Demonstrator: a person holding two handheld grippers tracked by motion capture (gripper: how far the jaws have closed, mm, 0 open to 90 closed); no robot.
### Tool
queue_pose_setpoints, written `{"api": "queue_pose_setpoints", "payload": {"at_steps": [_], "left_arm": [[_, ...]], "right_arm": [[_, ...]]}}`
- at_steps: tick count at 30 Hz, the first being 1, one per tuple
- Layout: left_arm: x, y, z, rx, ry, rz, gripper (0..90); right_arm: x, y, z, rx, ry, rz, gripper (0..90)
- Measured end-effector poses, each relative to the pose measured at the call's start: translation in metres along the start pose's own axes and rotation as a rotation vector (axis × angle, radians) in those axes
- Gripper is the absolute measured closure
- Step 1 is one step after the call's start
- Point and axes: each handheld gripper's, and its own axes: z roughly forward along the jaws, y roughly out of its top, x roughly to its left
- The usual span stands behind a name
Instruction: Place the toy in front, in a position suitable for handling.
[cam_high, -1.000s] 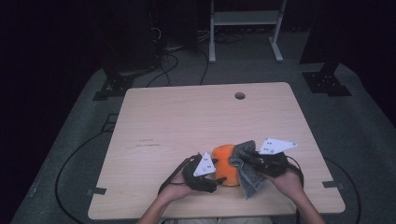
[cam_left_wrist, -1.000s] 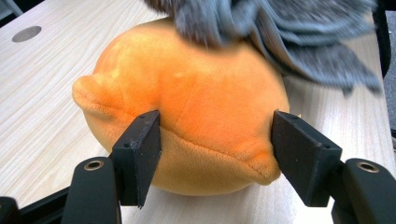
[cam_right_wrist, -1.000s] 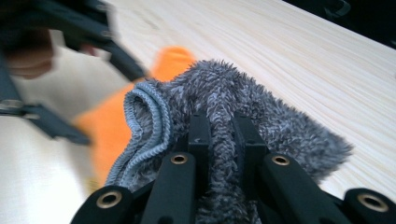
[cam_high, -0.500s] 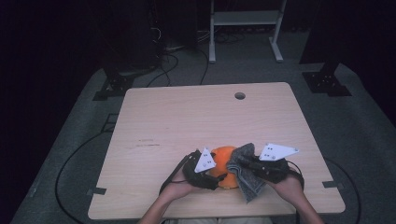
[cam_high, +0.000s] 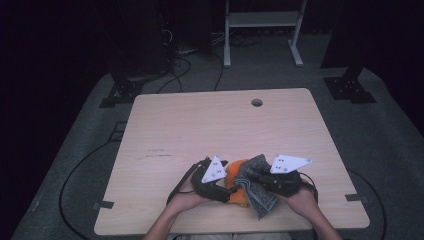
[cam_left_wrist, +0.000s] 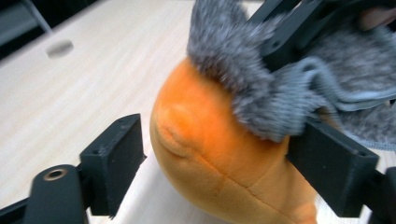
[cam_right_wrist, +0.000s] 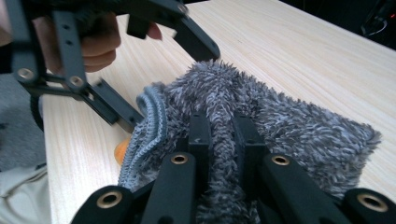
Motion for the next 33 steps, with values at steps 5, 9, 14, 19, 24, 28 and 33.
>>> {"api": "queue_pose_setpoints", "payload": {"at_steps": [5,9,14,19,24,28,33], "left_arm": [[-0.006,-0.002,0.011,0.018,-0.015,-0.013,24.2],[-0.008,-0.001,0.012,0.021,-0.014,0.011,26.1],[-0.012,-0.001,0.01,0.012,-0.022,0.073,28.2],[-0.019,-0.001,0.009,-0.013,-0.042,0.135,28.9],[-0.018,-0.008,0.005,0.008,-0.057,0.157,29.2],[-0.015,-0.011,0.006,0.01,-0.06,0.141,30.1],[-0.012,-0.003,0.005,-0.011,-0.048,0.116,19.0]], "right_arm": [[-0.003,-0.002,-0.003,0.007,-0.009,-0.015,79.6],[-0.017,-0.009,-0.009,0.009,-0.047,0.022,79.6],[-0.036,-0.019,-0.021,0.017,-0.06,0.097,79.6],[-0.016,0.002,-0.019,-0.026,-0.022,0.033,79.6],[-0.006,0.01,-0.005,-0.012,-0.016,-0.009,79.7],[-0.025,-0.005,-0.009,0.012,-0.078,0.045,79.7],[-0.03,-0.013,-0.013,0.019,-0.105,0.069,79.7]]}}
